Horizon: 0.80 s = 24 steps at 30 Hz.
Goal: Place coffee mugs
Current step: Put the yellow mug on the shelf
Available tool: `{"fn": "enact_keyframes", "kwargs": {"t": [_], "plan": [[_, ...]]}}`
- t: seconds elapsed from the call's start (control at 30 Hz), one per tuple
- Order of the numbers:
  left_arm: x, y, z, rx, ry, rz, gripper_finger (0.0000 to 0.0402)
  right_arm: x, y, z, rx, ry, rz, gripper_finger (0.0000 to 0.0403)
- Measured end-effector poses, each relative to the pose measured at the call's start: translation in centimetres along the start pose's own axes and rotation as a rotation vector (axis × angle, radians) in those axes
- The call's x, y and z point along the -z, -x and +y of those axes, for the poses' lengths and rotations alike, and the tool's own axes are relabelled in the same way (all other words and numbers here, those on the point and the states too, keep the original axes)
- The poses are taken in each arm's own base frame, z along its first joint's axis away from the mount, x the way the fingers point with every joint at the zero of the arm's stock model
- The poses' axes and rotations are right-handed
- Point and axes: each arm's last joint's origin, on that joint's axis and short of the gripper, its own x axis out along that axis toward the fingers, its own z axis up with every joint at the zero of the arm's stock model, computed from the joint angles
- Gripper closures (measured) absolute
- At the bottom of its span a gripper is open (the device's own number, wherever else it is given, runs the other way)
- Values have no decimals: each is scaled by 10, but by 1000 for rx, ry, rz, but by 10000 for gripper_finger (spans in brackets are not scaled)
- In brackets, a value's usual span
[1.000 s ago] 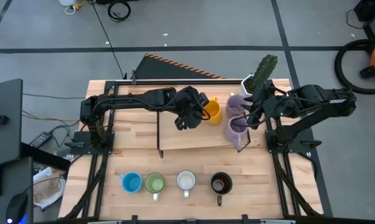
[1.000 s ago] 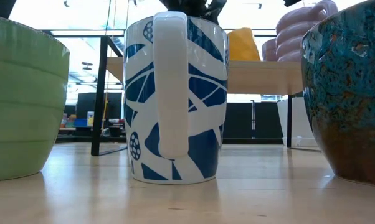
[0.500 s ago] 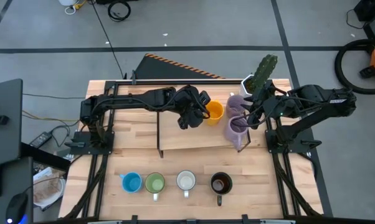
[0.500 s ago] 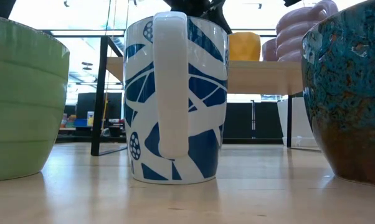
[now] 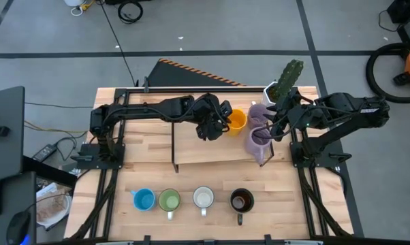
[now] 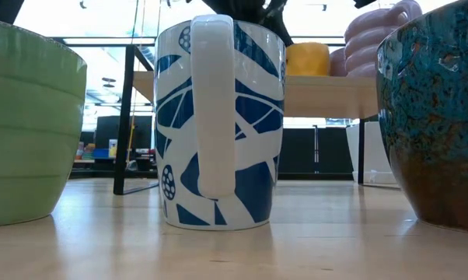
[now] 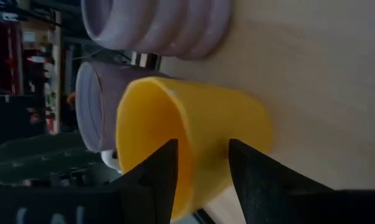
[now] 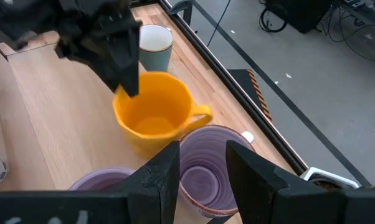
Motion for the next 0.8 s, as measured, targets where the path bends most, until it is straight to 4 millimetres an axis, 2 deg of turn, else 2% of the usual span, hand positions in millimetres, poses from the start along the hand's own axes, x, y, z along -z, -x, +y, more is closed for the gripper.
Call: {"fn": "enact_keyframes", "kwargs": {"t": [0.5, 0.67, 0.8], "plan": [[1, -6, 1, -32, -70, -1, 253, 0, 0, 0, 0, 0, 0, 267], [-2, -6, 1, -40, -62, 47, 253, 0, 0, 0, 0, 0, 0, 267], [-4, 2, 4, -55, -18, 55, 253, 0, 0, 0, 0, 0, 0, 267]]}}
